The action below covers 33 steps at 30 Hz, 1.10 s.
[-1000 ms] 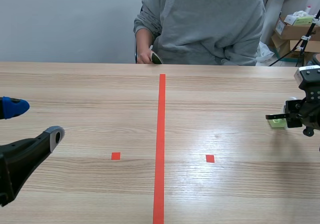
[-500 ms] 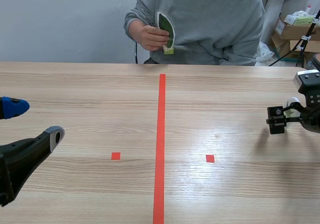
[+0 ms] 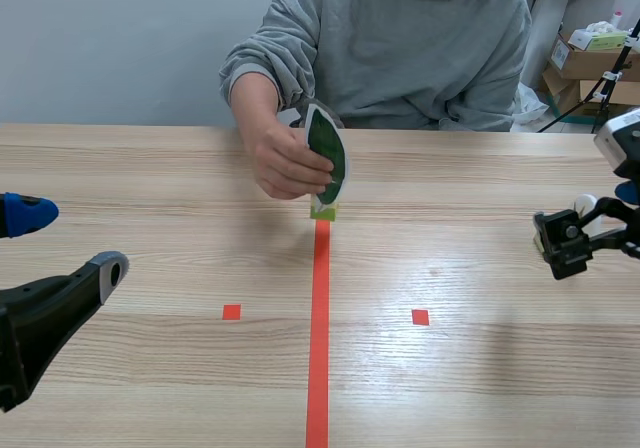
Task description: Do the leaf sorting experiment
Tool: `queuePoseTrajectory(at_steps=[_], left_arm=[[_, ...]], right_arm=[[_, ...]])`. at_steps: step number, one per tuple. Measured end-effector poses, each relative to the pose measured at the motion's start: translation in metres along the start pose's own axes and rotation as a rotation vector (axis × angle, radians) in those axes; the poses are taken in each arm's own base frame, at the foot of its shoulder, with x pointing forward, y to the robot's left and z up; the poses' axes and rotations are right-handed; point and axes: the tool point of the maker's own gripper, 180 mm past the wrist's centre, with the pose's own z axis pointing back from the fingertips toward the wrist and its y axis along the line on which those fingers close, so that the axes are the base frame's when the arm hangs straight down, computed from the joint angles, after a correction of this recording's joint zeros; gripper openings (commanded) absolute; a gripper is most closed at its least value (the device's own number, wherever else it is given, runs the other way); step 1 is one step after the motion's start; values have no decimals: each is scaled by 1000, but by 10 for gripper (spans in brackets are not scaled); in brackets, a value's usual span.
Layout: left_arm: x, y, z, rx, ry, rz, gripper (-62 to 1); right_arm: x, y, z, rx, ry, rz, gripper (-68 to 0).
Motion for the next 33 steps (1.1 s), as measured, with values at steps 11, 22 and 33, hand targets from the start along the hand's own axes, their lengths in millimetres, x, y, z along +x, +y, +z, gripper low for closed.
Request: queuePoseTrajectory(at_steps=[11, 22, 33], left_arm=[[0, 0, 0, 0, 0, 0, -99], [0, 0, 0, 0, 0, 0, -99], [0, 0, 0, 0, 0, 0, -99]], right_arm=[[26, 87, 88, 228, -30, 74, -109], [27, 119, 109, 390, 34, 156, -109], [49, 127, 113, 422, -46, 180, -109]])
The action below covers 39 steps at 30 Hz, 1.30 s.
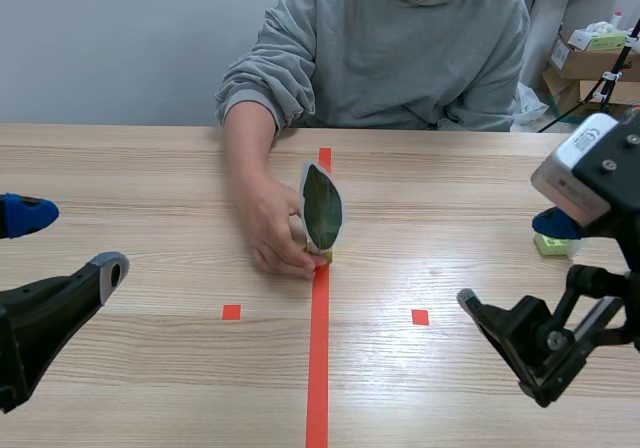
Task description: Do the leaf sorting experiment
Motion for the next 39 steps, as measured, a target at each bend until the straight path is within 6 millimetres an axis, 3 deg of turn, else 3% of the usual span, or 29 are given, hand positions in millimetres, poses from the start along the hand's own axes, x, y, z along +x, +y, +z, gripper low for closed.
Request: queuePoseTrajectory(at_steps=[12, 39], left_arm=[[0, 0, 0, 0, 0, 0, -99], [0, 0, 0, 0, 0, 0, -99]], right_arm=[[9, 3, 0, 21, -36, 10, -109], [8, 5, 0, 30, -33, 14, -113]])
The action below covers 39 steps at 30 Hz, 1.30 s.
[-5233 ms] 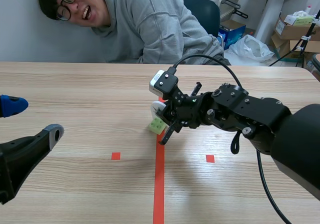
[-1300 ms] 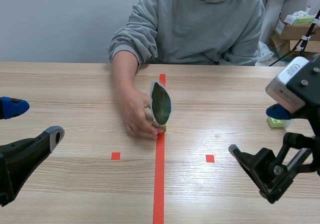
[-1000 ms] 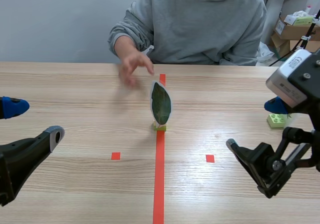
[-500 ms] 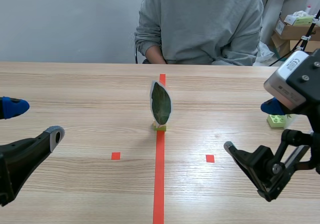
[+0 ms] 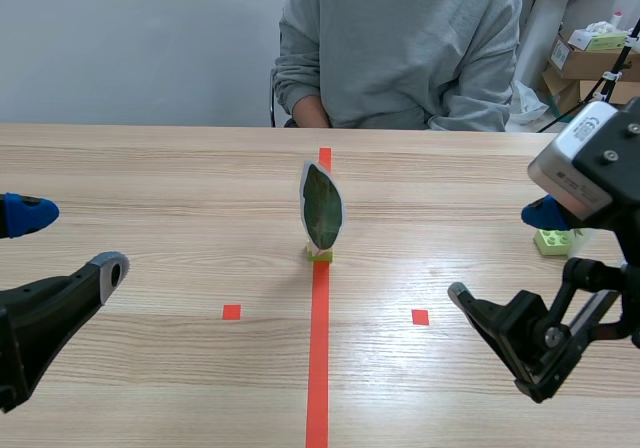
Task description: Do the leaf sorting experiment
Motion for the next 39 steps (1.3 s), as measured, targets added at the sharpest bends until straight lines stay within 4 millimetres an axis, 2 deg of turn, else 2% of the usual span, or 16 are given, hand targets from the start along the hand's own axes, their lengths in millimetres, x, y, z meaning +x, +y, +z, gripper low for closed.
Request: queuePoseTrajectory(at_steps=[17, 19, 23, 29, 35, 39], left_arm=[[0, 0, 0, 0, 0, 0, -99], [0, 0, 0, 0, 0, 0, -99], [0, 0, 0, 0, 0, 0, -99], [0, 0, 0, 0, 0, 0, -99], [0, 0, 0, 0, 0, 0, -99], [0, 0, 0, 0, 0, 0, -99]], right_arm=[[1, 0, 0, 0, -6, 0, -111], [1, 0, 0, 0, -7, 0, -87], [3, 0, 0, 0, -15, 0, 4], [4, 1, -1, -16, -28, -30, 4], [-4, -5, -2, -67, 22, 85, 4], [-8, -5, -2, -71, 45, 96, 4]])
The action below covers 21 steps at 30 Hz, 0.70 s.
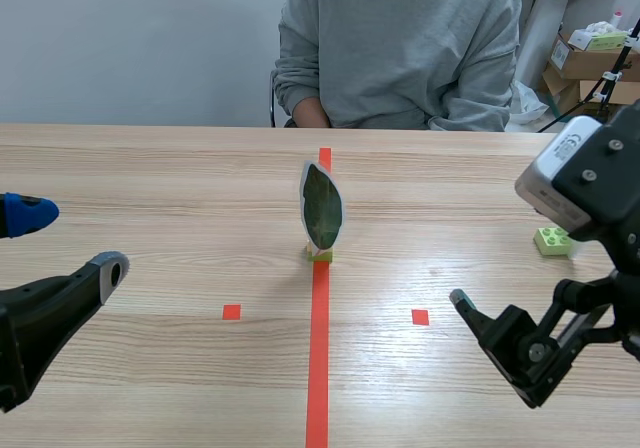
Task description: Do the leaf sorting experiment
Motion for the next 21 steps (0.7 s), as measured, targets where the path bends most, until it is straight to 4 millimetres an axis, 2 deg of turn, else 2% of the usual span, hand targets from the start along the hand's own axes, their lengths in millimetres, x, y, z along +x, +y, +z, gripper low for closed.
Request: queuePoseTrajectory(at_steps=[6, 9, 12, 17, 21], left_arm=[[0, 0, 0, 0, 1, 0, -99], [0, 0, 0, 0, 0, 0, -99], [0, 0, 0, 0, 0, 0, -99], [0, 0, 0, 0, 0, 0, -99], [0, 0, 0, 0, 1, 0, -99]], right_arm=[[-13, 11, -9, 119, 35, 39, 4], [-28, -3, -24, 154, 63, 46, 4], [-35, -22, -42, 169, 63, 24, 4], [-30, -49, -73, 191, 34, 8, 4], [-19, -50, -104, 248, 0, -23, 4]])
